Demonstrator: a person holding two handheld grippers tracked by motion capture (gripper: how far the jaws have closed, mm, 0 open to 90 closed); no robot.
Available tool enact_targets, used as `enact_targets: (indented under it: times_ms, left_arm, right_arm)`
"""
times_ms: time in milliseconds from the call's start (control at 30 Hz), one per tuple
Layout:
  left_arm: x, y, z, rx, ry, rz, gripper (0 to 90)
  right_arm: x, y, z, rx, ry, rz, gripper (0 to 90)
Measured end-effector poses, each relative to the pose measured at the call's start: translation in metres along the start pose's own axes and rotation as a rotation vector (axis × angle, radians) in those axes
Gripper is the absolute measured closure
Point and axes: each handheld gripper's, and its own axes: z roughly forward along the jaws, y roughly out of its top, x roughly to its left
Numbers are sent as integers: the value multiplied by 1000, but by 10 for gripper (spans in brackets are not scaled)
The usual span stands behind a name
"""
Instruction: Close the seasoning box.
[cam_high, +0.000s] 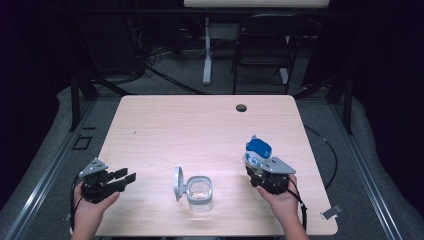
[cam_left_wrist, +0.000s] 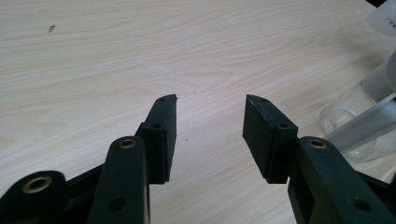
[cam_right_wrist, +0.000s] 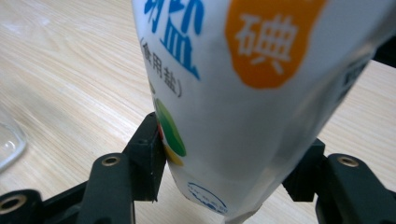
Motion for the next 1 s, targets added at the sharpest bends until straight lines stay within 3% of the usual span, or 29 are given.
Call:
enact_targets:
  times_ms: [433,1000]
  left_arm:
    - [6,-8,-11,1,20,-16,552]
    - [7,-10,-13,-7,28,-23,553]
  right_arm:
    - [22,21,6,-29,69,-42,417]
    - [38,28,9,-47,108,-94,417]
